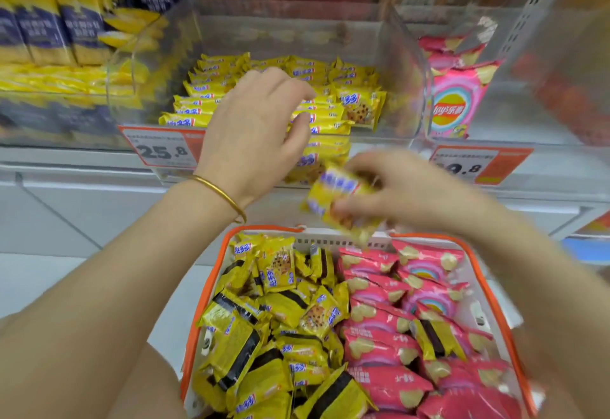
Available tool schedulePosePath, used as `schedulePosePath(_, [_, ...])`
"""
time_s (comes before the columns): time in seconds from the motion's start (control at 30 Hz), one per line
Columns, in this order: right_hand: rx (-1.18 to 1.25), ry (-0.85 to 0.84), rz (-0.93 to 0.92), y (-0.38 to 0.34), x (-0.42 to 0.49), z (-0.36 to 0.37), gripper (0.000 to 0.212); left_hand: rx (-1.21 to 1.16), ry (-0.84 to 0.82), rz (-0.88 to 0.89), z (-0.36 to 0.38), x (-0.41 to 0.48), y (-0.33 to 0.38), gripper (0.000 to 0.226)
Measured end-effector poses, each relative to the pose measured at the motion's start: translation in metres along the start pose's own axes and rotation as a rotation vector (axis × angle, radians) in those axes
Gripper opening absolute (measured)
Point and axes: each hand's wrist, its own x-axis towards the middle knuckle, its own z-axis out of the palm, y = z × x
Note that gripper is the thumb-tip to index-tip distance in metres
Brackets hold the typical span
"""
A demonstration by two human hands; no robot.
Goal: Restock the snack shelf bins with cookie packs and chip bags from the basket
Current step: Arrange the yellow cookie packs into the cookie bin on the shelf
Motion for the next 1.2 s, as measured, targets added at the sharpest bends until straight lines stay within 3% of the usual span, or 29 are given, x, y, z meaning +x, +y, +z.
schedulePosePath(0.1, [0.046, 0.264, 0.055, -0.008, 0.000, -0.065, 0.031, 0.030, -0.103, -0.079, 0.007, 0.011, -0.005, 0.055])
schedulePosePath(0.2, [-0.195, 0.466, 0.164, -0.008, 0.042, -0.084, 0.032, 0.099, -0.245, -0.096, 0.018, 0.018, -0.003, 0.060])
schedulePosePath(0.27, [-0.390, 0.435, 0.257, -0.010, 0.074, -0.078, 0.024, 0.130, -0.275, -0.084, 0.024, 0.017, -0.002, 0.068])
schedulePosePath(0.4, [-0.660, 0.281, 0.336, -0.008, 0.122, -0.059, 0.036, 0.169, -0.280, -0.074, 0.028, 0.013, -0.001, 0.078])
schedulePosePath(0.6, [-0.727, 0.064, 0.260, 0.006, 0.151, -0.052, 0.033, 0.155, -0.266, -0.046, 0.026, 0.010, -0.001, 0.078])
schedulePosePath(0.73, [-0.798, -0.060, 0.169, 0.011, 0.151, -0.059, 0.054, 0.146, -0.266, -0.035, 0.026, 0.010, -0.002, 0.078])
schedulePosePath(0.9, [-0.885, -0.106, 0.104, 0.019, 0.146, -0.053, 0.059, 0.124, -0.263, -0.032, 0.026, 0.010, -0.002, 0.078])
schedulePosePath(1.0, [-1.076, 0.021, 0.114, 0.017, 0.145, -0.044, 0.051, 0.118, -0.259, -0.031, 0.026, 0.010, -0.002, 0.077])
schedulePosePath(1.07, [-1.037, 0.082, 0.142, 0.021, 0.147, -0.041, 0.041, 0.118, -0.252, -0.028, 0.026, 0.009, -0.002, 0.076])
schedulePosePath(1.2, [-0.840, 0.040, 0.182, 0.027, 0.143, -0.038, 0.042, 0.119, -0.260, -0.028, 0.027, 0.009, -0.003, 0.075])
